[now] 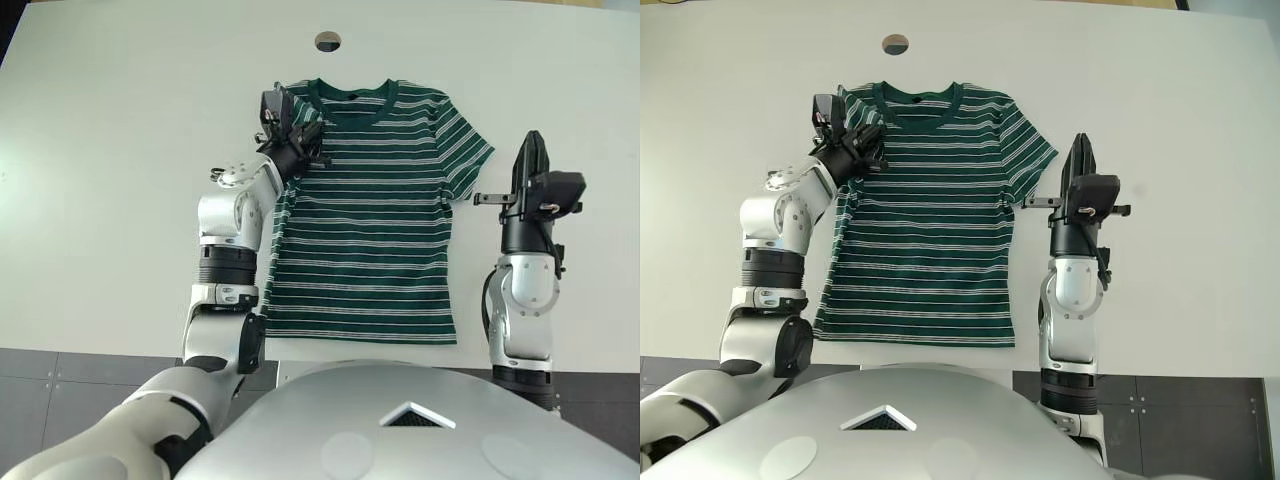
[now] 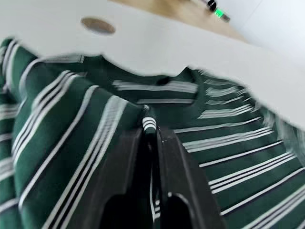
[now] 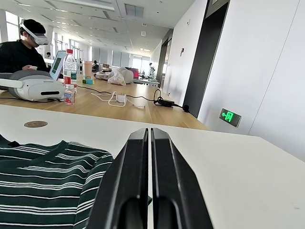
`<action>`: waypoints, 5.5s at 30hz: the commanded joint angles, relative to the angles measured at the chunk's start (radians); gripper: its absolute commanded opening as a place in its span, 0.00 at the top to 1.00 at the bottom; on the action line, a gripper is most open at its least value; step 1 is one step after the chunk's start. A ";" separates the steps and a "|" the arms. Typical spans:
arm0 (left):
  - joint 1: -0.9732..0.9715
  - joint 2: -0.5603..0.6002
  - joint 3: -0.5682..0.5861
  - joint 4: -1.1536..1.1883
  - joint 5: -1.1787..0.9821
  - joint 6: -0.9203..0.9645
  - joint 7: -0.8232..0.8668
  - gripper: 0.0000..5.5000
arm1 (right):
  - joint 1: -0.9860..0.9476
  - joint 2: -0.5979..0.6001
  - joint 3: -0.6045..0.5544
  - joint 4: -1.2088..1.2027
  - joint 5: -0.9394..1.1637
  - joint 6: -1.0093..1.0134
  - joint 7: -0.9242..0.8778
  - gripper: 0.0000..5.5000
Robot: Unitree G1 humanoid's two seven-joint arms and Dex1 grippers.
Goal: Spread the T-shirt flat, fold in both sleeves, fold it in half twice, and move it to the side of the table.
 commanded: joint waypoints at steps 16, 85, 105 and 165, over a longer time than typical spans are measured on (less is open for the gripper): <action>0.070 -0.014 0.019 -0.371 -0.058 0.001 -0.005 0.62 | -0.415 -0.195 -0.090 0.359 0.173 0.548 0.211 0.60; 0.296 0.197 -0.091 -0.392 0.306 -0.525 0.007 0.94 | -0.446 -0.167 0.105 0.066 0.244 0.540 0.484 0.58; 0.691 0.997 -0.044 -0.305 0.354 -1.225 -0.770 0.53 | 0.147 -0.987 0.039 -0.004 -0.314 -0.561 0.848 0.10; 0.639 0.962 -0.341 -0.459 0.595 -1.207 -0.608 0.98 | 0.028 -0.993 0.283 -0.031 -0.454 -0.601 0.788 0.94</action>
